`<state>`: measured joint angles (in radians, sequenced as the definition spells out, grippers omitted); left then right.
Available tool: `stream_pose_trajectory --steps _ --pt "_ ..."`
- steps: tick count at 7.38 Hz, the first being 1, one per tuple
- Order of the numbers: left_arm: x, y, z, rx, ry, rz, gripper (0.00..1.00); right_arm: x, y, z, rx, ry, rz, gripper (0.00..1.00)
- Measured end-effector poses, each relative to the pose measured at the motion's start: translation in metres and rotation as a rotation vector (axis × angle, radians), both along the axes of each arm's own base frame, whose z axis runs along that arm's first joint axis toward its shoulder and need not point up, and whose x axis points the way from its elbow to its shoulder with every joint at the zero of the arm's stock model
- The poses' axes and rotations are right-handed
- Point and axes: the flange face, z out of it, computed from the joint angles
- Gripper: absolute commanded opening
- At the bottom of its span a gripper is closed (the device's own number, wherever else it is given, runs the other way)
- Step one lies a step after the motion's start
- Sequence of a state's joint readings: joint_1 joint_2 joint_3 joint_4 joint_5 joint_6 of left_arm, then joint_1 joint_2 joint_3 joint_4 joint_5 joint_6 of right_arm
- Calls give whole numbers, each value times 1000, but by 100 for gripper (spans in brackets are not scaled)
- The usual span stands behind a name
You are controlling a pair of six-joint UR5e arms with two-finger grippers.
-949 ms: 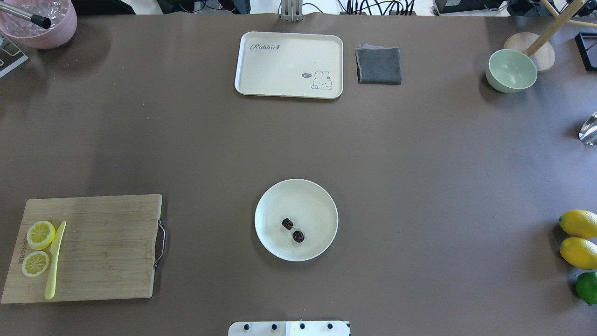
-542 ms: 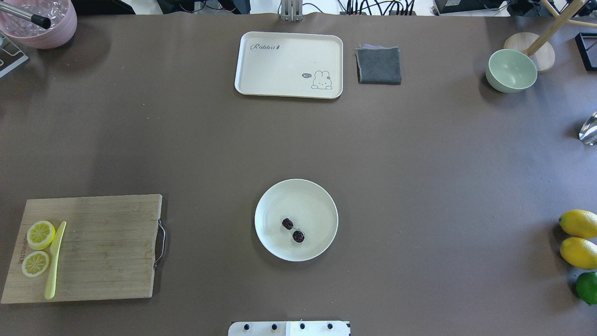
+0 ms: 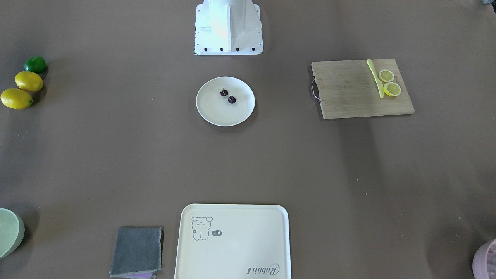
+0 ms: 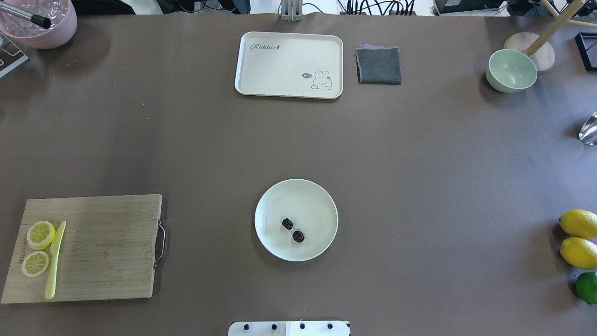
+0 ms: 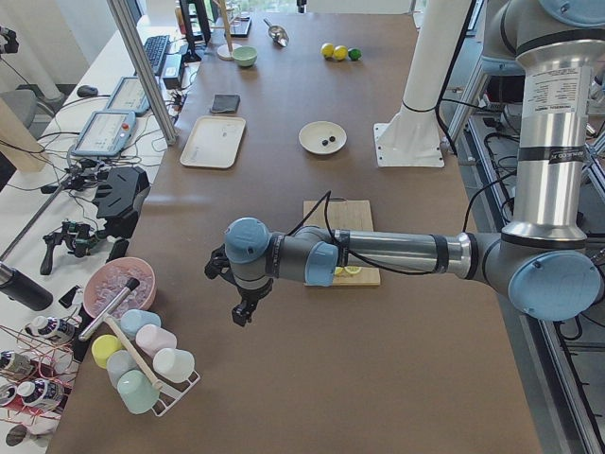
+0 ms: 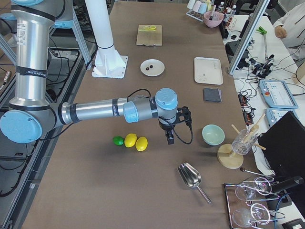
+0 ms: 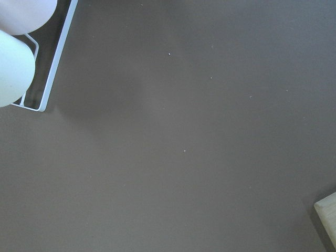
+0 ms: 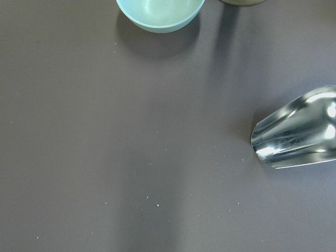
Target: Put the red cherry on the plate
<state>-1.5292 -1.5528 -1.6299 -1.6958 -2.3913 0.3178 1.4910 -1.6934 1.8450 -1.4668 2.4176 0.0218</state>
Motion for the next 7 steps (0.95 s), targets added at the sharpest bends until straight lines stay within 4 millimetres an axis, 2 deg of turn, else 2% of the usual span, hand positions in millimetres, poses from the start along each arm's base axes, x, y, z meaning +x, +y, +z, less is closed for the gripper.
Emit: stream_pose_trajectory --steps 3,7 --pt "2 -1 -6 13 4 6 98 9 6 -6 7 -26 14 100" --pt "5 -1 -4 5 3 13 98 10 7 -1 -4 -24 16 100"
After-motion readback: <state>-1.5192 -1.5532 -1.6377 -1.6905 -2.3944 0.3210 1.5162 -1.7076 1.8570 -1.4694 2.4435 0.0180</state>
